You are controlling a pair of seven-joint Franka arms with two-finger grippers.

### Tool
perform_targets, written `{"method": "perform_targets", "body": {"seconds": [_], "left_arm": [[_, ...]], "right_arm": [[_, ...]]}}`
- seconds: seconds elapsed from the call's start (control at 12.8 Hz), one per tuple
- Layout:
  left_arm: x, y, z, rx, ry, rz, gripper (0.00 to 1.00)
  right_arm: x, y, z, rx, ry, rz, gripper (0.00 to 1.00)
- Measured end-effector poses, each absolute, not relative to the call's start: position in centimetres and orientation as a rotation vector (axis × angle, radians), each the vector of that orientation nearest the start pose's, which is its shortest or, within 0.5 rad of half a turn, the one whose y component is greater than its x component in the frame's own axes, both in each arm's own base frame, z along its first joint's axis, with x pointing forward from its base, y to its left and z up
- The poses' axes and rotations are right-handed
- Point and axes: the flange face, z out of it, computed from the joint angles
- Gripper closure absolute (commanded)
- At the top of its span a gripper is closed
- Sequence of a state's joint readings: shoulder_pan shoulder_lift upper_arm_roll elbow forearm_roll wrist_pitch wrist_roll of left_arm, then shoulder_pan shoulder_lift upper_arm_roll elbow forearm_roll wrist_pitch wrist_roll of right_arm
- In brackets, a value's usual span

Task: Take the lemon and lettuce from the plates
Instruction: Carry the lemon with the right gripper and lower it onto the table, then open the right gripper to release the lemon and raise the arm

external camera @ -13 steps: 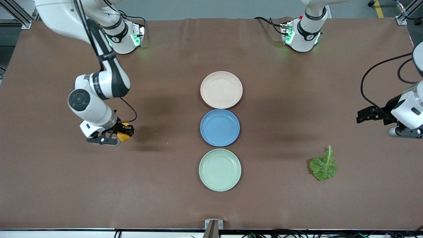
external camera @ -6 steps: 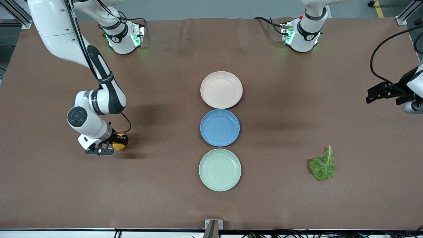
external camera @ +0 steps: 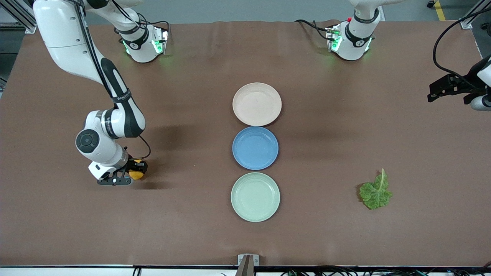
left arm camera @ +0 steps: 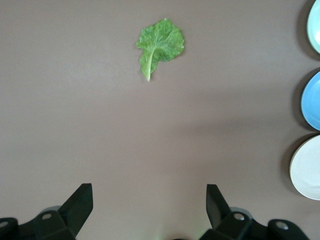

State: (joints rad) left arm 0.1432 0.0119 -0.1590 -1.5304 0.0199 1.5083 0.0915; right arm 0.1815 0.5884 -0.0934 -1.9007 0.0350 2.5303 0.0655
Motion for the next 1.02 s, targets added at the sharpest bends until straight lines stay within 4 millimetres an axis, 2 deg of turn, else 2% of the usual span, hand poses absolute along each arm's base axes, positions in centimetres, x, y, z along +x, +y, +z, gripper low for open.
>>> {"method": "perform_targets", "body": {"seconds": [0.08, 0.16, 0.39, 0.55, 0.63, 0.78, 1.02], "left_arm": [[55.2, -1.6, 63.7, -3.118, 0.194, 0.038, 0.0], [55.2, -2.6, 63.9, -3.117, 0.208, 0.03, 0.0], [55.1, -3.0, 64.1, -3.118, 0.186, 0.024, 0.0], [55.1, -3.7, 64.1, -3.122, 0.043, 0.025, 0.0], [55.0, -4.4, 64.1, -3.122, -0.007, 0.034, 0.0], [54.5, -5.8, 63.8, -3.117, -0.027, 0.079, 0.0], [54.4, -5.0, 63.7, -3.114, -0.062, 0.103, 0.0]], "right_arm": [[63.3, 5.8, 19.3, -3.168, -0.018, -0.071, 0.46], [63.4, 5.8, 19.3, -3.168, -0.018, -0.07, 0.0], [63.6, 6.0, 19.1, -3.168, -0.025, -0.068, 0.0], [64.2, 6.3, 19.9, -3.17, -0.029, -0.001, 0.0], [65.0, 6.4, 21.2, -3.171, -0.029, 0.057, 0.0], [66.5, 6.6, 25.4, -3.168, -0.03, 0.135, 0.0], [67.1, 6.5, 32.0, -3.162, -0.03, 0.169, 0.0]]}}
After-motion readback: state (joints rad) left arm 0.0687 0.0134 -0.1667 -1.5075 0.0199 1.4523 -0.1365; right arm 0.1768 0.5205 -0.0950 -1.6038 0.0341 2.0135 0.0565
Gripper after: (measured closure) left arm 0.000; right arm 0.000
